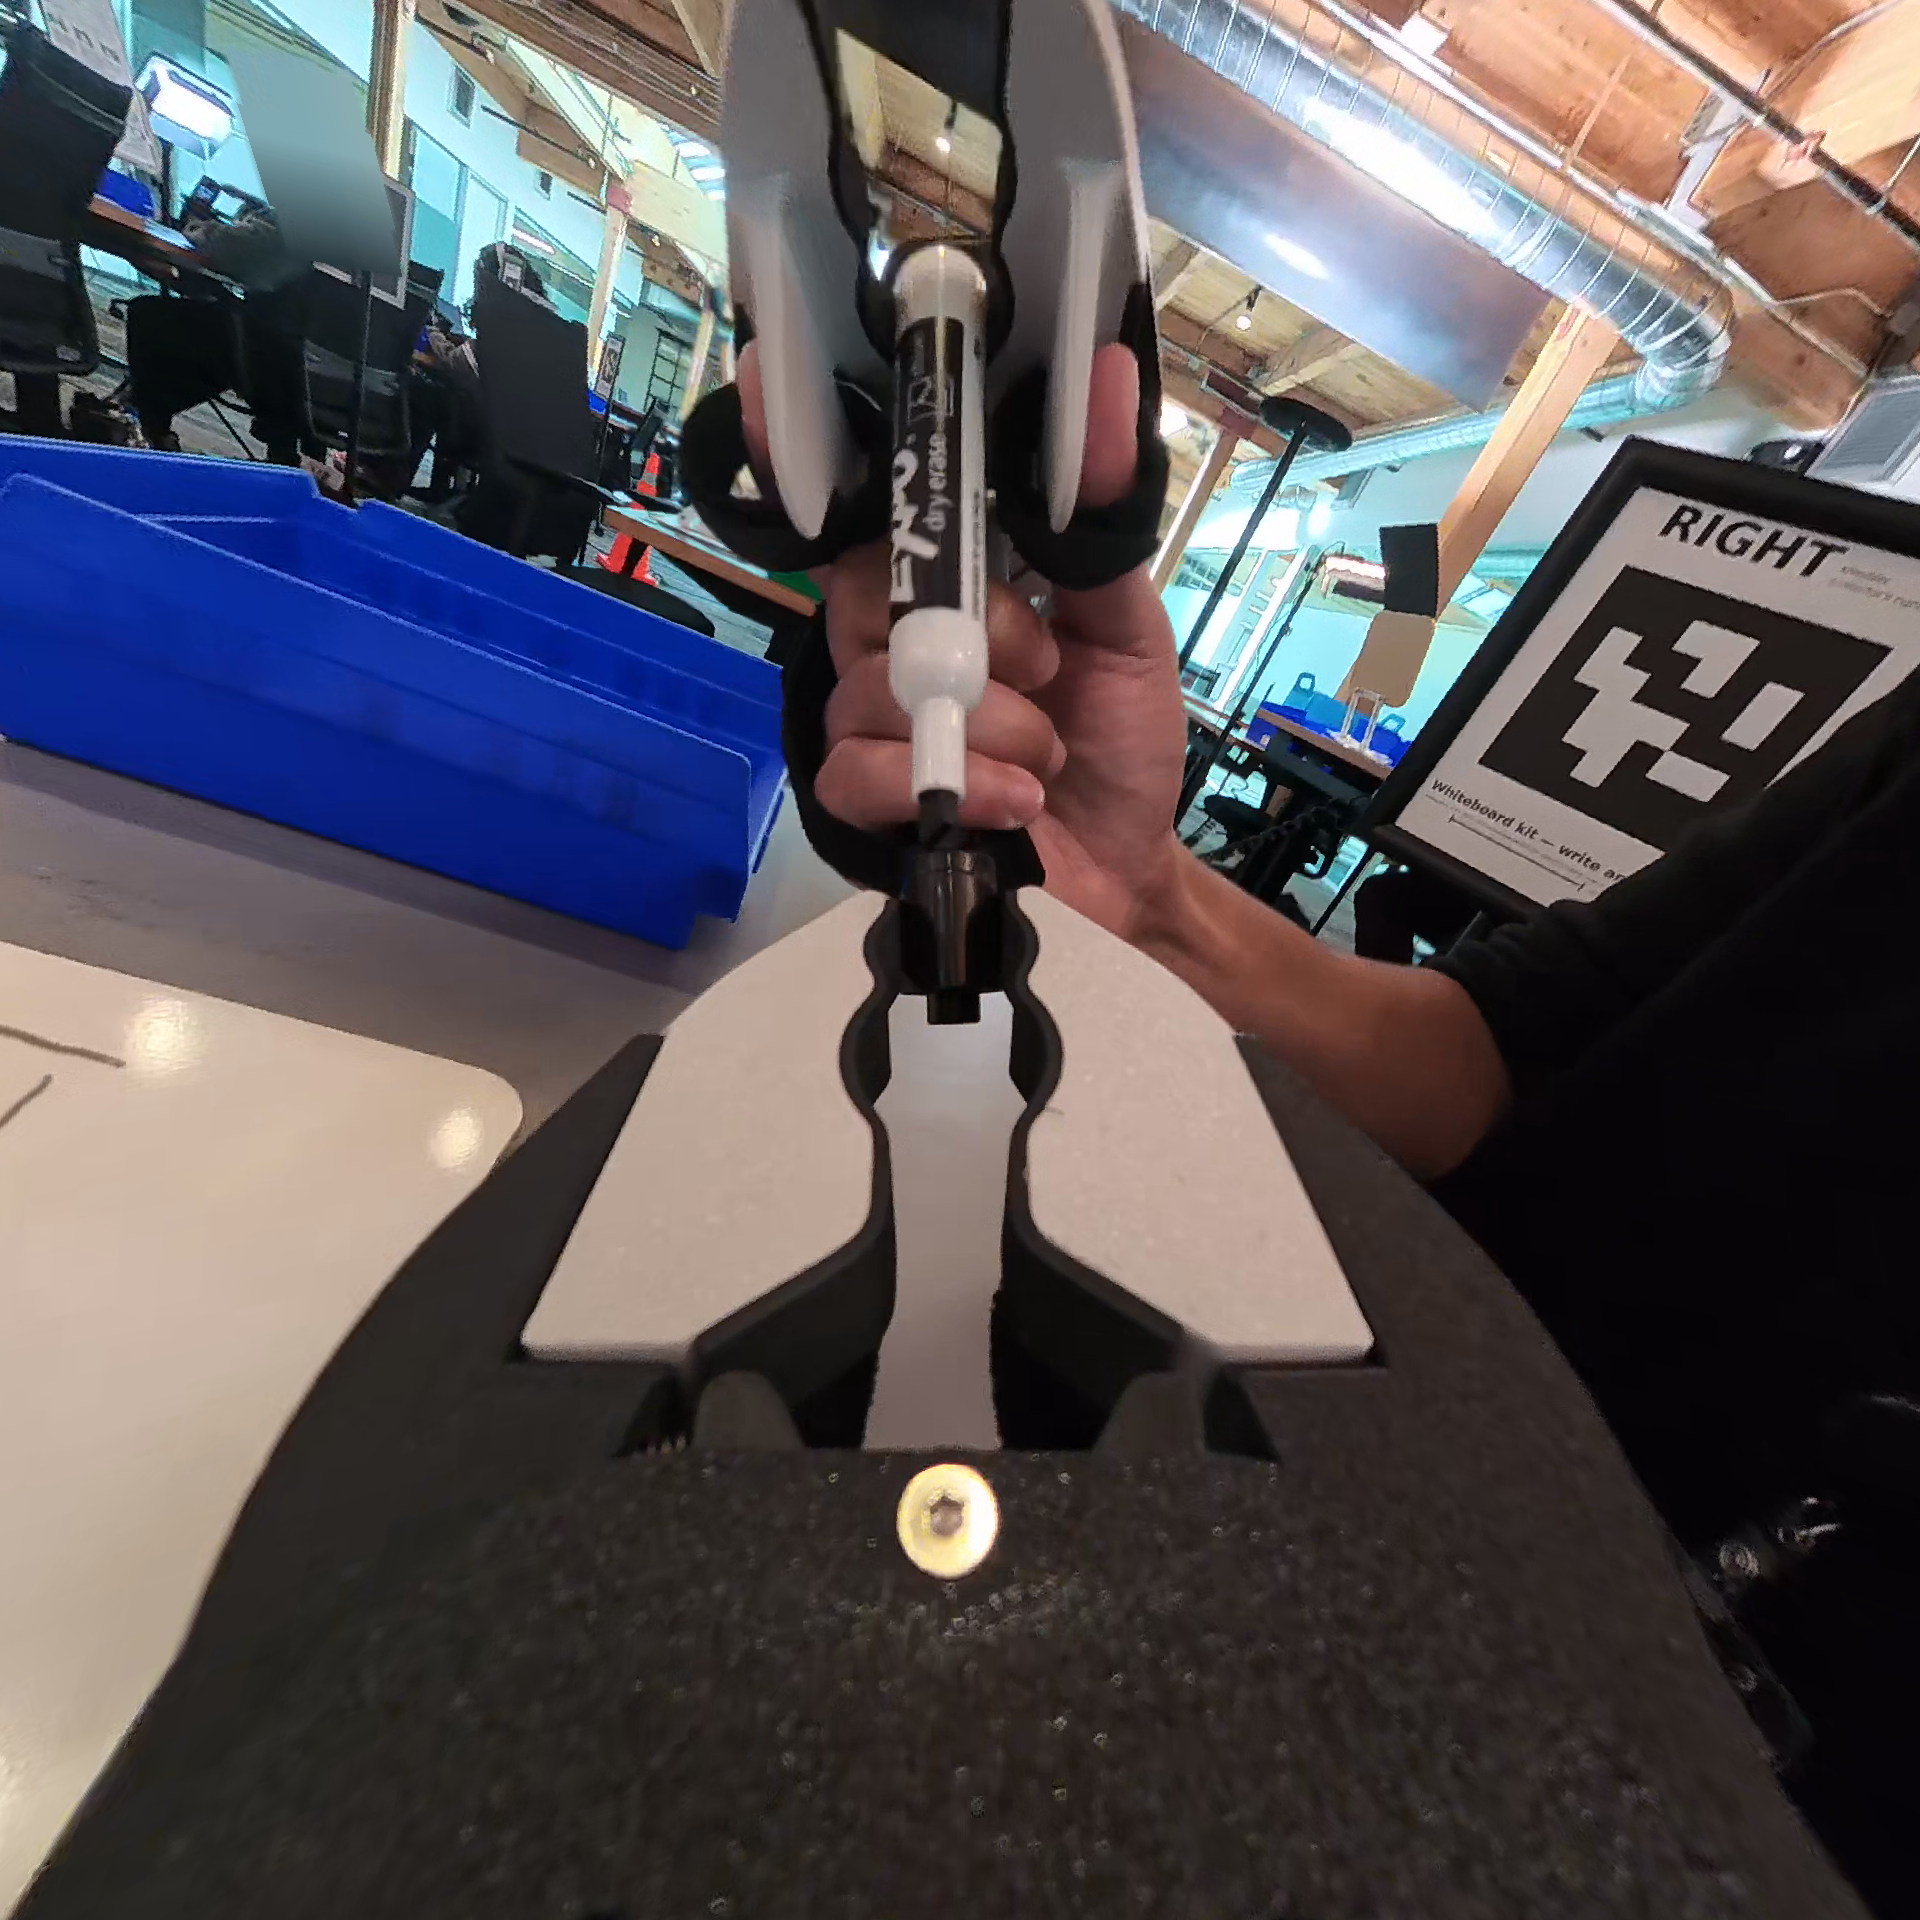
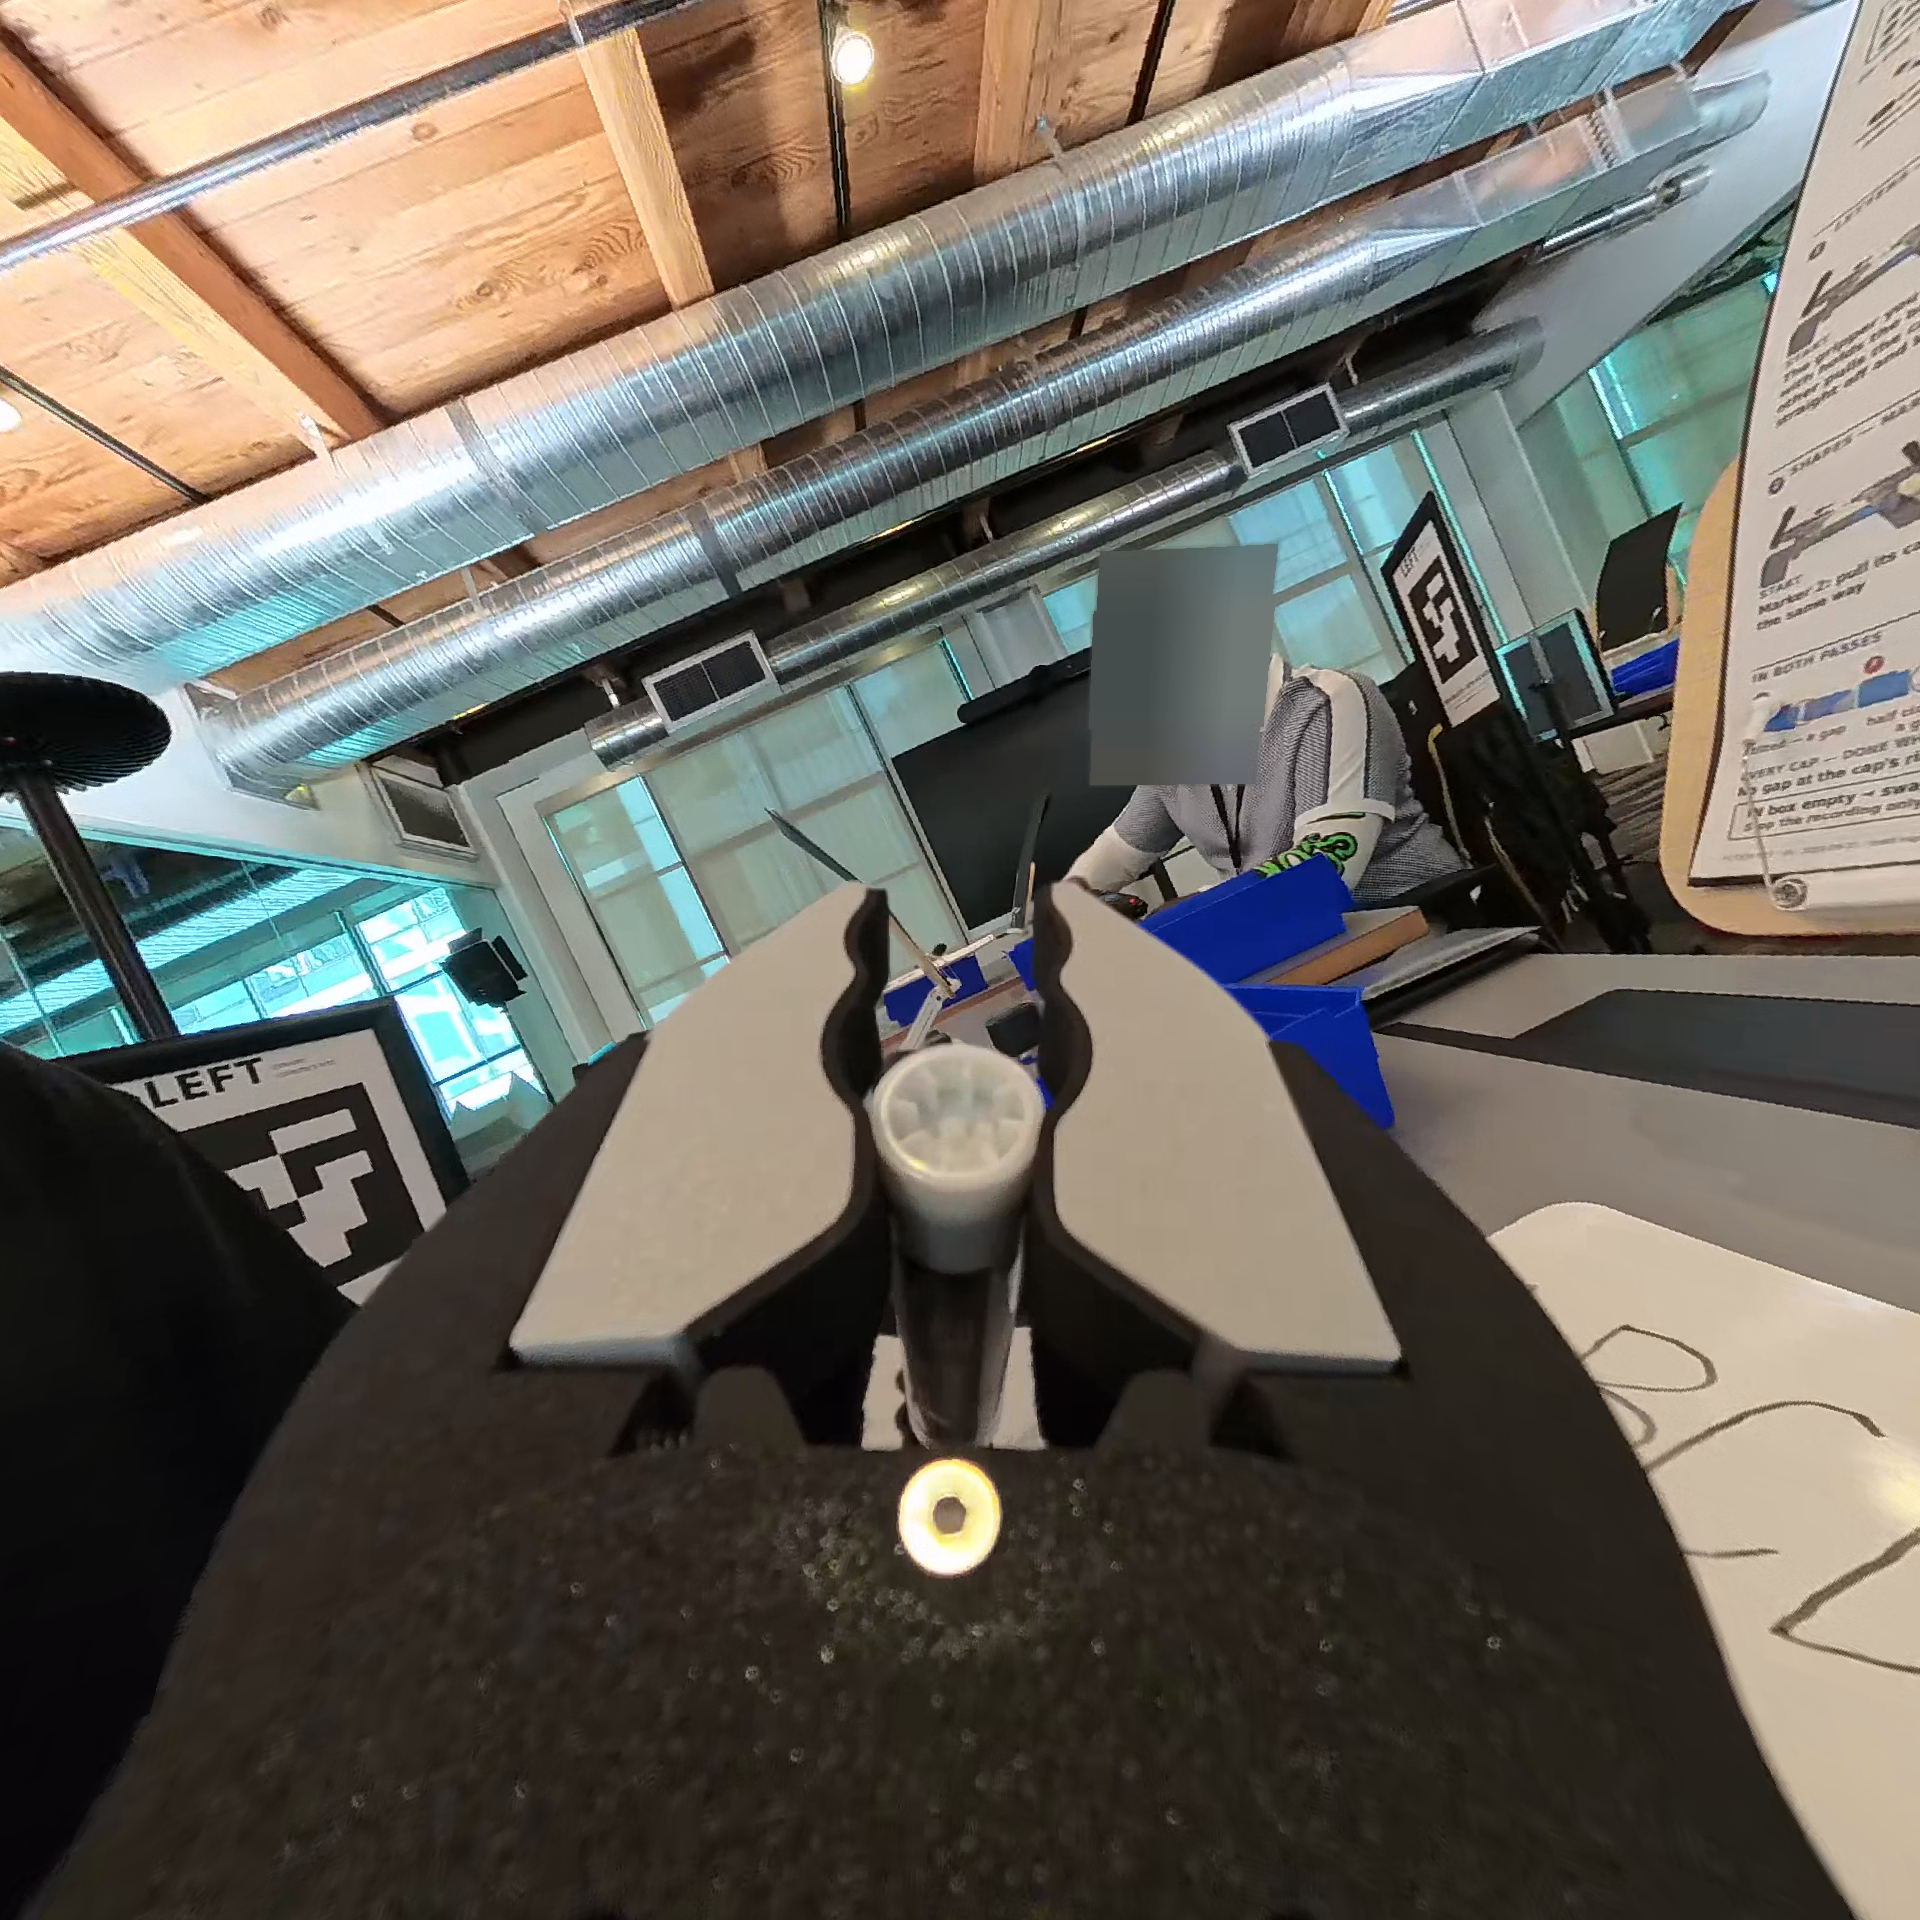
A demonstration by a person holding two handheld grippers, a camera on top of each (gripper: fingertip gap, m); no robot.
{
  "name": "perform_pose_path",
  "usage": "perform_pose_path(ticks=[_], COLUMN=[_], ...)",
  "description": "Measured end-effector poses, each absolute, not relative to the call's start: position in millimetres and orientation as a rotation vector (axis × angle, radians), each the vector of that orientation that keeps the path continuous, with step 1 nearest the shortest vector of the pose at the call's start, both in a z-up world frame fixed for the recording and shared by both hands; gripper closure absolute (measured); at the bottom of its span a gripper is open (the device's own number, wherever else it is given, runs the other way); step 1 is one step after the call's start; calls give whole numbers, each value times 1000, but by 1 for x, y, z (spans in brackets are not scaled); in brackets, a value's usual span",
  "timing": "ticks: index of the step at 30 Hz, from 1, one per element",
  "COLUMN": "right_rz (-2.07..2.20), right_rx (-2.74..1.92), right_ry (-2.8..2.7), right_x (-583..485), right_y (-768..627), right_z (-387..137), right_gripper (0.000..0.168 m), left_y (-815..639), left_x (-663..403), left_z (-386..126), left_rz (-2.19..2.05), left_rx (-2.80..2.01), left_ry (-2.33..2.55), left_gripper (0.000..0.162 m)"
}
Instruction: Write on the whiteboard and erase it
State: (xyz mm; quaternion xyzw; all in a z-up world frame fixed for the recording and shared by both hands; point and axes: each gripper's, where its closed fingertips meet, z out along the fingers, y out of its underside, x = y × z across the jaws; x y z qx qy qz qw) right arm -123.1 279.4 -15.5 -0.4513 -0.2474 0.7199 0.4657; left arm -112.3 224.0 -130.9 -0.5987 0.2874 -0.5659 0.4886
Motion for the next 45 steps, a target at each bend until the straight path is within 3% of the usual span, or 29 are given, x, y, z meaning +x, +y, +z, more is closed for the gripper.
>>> perform_pose_path(ticks=[11,21,36,45], right_rz=[1738,1564,1386,844], right_rx=[-1189,-1566,-1694,-1824], right_ry=[-736,-1280,-1534,-2142], right_x=[-145,-143,-135,-124], right_y=[269,246,239,247], right_z=[-34,-121,-158,-181], right_gripper=[142,143,147,147], left_y=[230,238,232,241], left_x=[-130,-169,-152,-123], left_z=[-123,-117,-171,-209], left_rz=[-1388,-1349,-1323,-1043], left_rx=[-1459,-1543,-1712,-1738], left_ry=[661,718,873,1025], left_gripper=[145,145,147,147])
